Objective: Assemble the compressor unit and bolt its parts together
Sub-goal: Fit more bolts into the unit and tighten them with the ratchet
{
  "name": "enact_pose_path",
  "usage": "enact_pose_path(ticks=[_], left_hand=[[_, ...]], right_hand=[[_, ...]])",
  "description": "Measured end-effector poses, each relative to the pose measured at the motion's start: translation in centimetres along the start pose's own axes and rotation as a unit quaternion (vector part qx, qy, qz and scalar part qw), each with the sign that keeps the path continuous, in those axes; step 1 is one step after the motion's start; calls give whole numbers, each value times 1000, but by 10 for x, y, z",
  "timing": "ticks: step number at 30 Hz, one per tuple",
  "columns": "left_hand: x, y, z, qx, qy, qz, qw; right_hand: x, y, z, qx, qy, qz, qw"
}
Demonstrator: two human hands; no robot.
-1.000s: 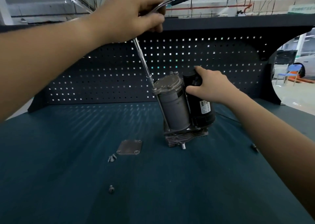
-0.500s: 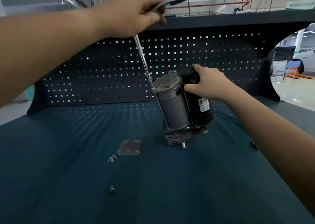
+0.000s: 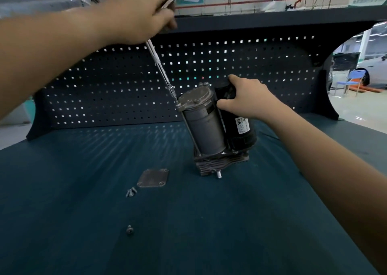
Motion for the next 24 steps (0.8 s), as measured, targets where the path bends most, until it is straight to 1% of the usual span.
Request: enact_pose_path(ticks=[2, 3, 4, 5, 7, 9, 11, 12, 15, 16, 18, 20, 22, 24], left_hand=[[23, -10, -14, 26, 143, -10, 989], [25, -13, -20, 43, 181, -5, 982], [21, -14, -24, 54, 186, 0, 981], [13, -15, -25, 63, 167, 2, 984], [-7, -10, -21, 53, 90, 23, 994], [-22, -6, -14, 43, 19, 88, 995], [-29, -2, -3, 21, -41, 166, 985], [-32, 3, 3, -7, -73, 188, 980], [-42, 17, 7, -146, -149, 225, 952], [-46, 19, 6, -161, -159, 229, 947], [-45, 18, 6, -136, -141, 217, 956], [-39, 14, 10, -86, -76, 237, 965], [-32, 9, 7, -14, -25, 225, 974], [-16, 2, 2, 55, 42, 174, 982]], right_hand=[[0, 0, 0, 1, -1, 1, 1000], [0, 0, 0, -1, 0, 0, 1000], [0, 0, 0, -3, 2, 0, 1000], [0, 1, 1, -5, 6, 2, 1000], [0, 1, 3, -11, 13, 5, 1000], [-1, 1, 3, -9, 16, 2, 1000], [-2, 0, 1, -1, 18, -1, 1000], [-2, 0, -1, 2, 17, -1, 1000], [-5, -2, -4, 5, 7, -2, 1000], [-6, -3, -5, 4, 5, -2, 1000], [-7, -4, -6, 0, 7, -3, 1000], [-7, -4, -6, -6, 8, -4, 1000], [-7, -3, -5, -13, 6, -6, 1000], [-7, -1, -2, -19, 8, -9, 1000]])
Point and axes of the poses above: each hand's wrist, its own z-axis towards the middle knuckle, its own y-axis out of the palm, x = y × z, the point moved 6 cm from there along z, towards the middle knuckle, and after that the axes turned 13 degrees about x, right-handed, at the moved point
